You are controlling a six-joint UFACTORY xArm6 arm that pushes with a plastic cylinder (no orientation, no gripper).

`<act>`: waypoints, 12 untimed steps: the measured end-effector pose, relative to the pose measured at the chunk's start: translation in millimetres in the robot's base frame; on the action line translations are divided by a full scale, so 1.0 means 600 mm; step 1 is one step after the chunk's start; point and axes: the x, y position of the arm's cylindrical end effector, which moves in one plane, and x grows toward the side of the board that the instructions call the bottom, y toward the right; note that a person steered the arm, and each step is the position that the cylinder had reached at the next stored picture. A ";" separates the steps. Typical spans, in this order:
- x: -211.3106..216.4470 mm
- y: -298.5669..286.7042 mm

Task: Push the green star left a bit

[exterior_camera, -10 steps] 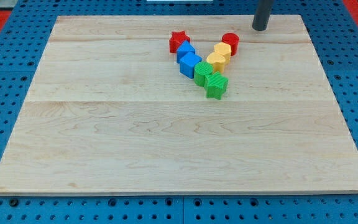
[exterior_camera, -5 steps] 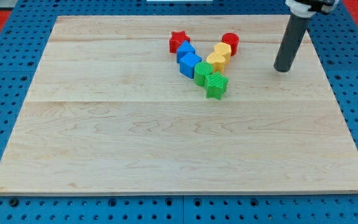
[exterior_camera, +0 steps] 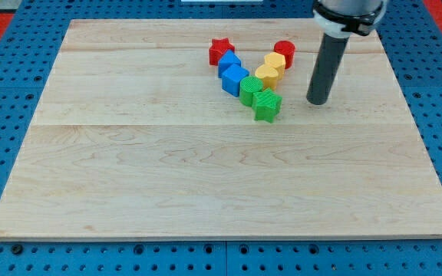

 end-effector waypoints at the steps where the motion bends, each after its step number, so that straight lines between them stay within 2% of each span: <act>1: 0.002 -0.012; 12: 0.021 -0.080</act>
